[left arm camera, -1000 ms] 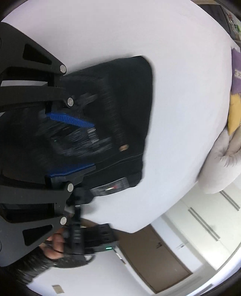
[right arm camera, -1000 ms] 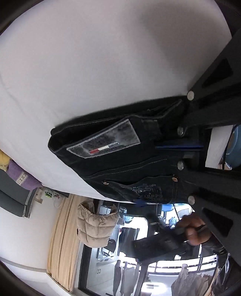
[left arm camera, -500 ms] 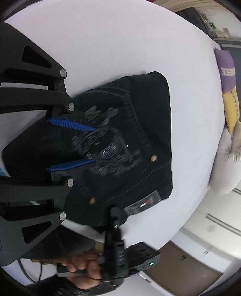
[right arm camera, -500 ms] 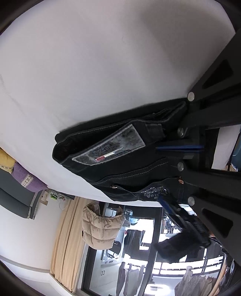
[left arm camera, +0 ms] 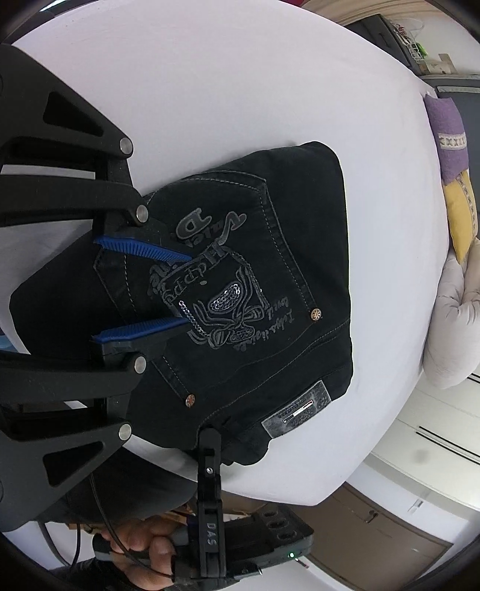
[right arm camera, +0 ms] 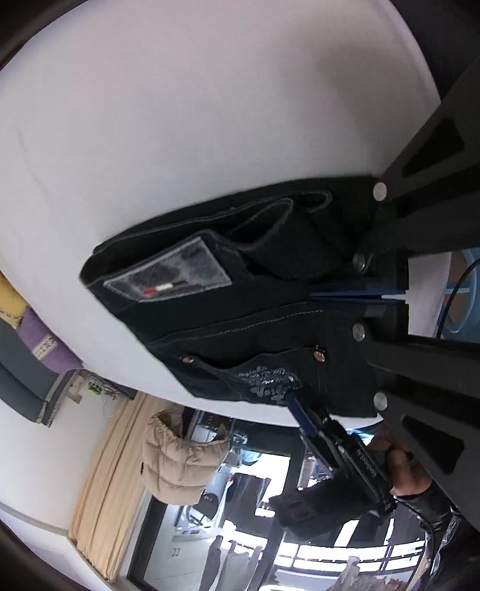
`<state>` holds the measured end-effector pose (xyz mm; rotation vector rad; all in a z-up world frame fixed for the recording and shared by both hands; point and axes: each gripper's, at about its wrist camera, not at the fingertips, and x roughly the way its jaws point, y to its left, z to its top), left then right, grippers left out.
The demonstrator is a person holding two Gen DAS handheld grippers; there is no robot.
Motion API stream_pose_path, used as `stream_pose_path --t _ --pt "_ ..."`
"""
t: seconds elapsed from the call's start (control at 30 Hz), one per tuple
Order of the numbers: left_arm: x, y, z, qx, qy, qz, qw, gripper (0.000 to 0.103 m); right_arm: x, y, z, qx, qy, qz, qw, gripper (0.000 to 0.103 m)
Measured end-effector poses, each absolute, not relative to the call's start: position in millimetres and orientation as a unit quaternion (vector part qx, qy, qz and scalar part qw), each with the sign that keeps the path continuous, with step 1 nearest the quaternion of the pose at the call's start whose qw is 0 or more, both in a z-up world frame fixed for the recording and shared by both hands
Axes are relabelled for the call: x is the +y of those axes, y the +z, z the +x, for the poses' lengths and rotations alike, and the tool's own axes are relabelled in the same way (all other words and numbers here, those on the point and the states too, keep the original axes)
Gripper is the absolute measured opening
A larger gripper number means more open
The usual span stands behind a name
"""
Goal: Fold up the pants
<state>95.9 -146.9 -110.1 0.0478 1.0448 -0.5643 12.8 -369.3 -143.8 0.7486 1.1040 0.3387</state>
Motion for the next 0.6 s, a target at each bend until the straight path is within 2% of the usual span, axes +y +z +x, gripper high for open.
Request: stream_pose_path --t 0.03,0.07,0.13,0.17,0.27,0.33,0.37,0.4,0.6 --pt "-146 -110 96 0.493 -0.266 0.018 0.828 0.030 -369 -139 13 0.508 0.157 0.344 0.774 0.008" --pt "-144 -108 97 0.493 -0.267 0.015 0.828 0.030 -368 -129 12 0.500 0.165 0.340 0.779 0.029" --pt "-142 -106 98 0.493 -0.272 -0.001 0.827 0.030 -369 -109 12 0.477 0.171 0.333 0.795 0.060" --pt "-137 -102 97 0.493 -0.274 -0.015 0.826 0.031 -373 -95 12 0.457 0.171 0.329 0.809 0.068" --pt "-115 -89 96 0.488 -0.275 -0.062 0.826 0.031 -392 -72 16 0.429 0.154 0.323 0.829 0.071" --pt "-94 -79 97 0.476 -0.257 -0.091 0.836 0.050 -406 -71 22 0.433 0.144 0.318 0.831 0.071" --pt "-86 -77 98 0.470 -0.251 -0.108 0.839 0.070 -413 -72 27 0.440 0.136 0.312 0.831 0.071" --pt "-78 -75 100 0.462 -0.245 -0.124 0.843 0.079 -417 -74 31 0.448 0.133 0.307 0.829 0.071" --pt "-60 -102 128 0.503 -0.232 -0.186 0.812 0.080 -433 -108 57 0.495 0.138 0.307 0.801 0.071"
